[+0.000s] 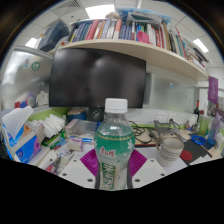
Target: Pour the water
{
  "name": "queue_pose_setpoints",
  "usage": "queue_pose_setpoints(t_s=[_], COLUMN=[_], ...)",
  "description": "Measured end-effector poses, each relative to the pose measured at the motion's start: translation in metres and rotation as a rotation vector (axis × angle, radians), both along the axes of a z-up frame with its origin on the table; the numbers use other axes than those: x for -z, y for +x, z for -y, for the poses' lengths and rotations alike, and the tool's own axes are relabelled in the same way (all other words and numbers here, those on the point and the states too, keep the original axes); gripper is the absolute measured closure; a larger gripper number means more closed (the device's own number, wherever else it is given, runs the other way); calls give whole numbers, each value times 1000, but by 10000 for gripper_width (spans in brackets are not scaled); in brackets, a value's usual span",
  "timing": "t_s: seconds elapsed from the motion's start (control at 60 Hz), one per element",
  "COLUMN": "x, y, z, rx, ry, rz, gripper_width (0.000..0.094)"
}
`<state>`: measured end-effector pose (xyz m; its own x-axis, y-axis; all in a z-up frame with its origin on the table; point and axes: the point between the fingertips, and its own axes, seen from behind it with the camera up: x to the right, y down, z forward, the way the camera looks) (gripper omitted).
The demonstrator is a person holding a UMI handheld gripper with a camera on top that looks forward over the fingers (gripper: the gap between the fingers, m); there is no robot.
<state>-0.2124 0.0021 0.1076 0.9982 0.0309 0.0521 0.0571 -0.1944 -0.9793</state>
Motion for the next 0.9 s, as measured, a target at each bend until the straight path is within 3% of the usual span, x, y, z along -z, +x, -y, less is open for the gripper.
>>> queue_pose_setpoints(t_s=[0.033,0.267,0.517,0.633,0.9], x=[-1,-32,-66,-80,-105], y=[2,15,43,51,78], z=[1,-10,-34,-47,-61], rx=[-1,-31,-31,-90,-160], ry=[-5,-81,-243,-306,-333], rz=[-17,-237,-940,-1364,-1936], gripper_width=[607,609,614,613,612])
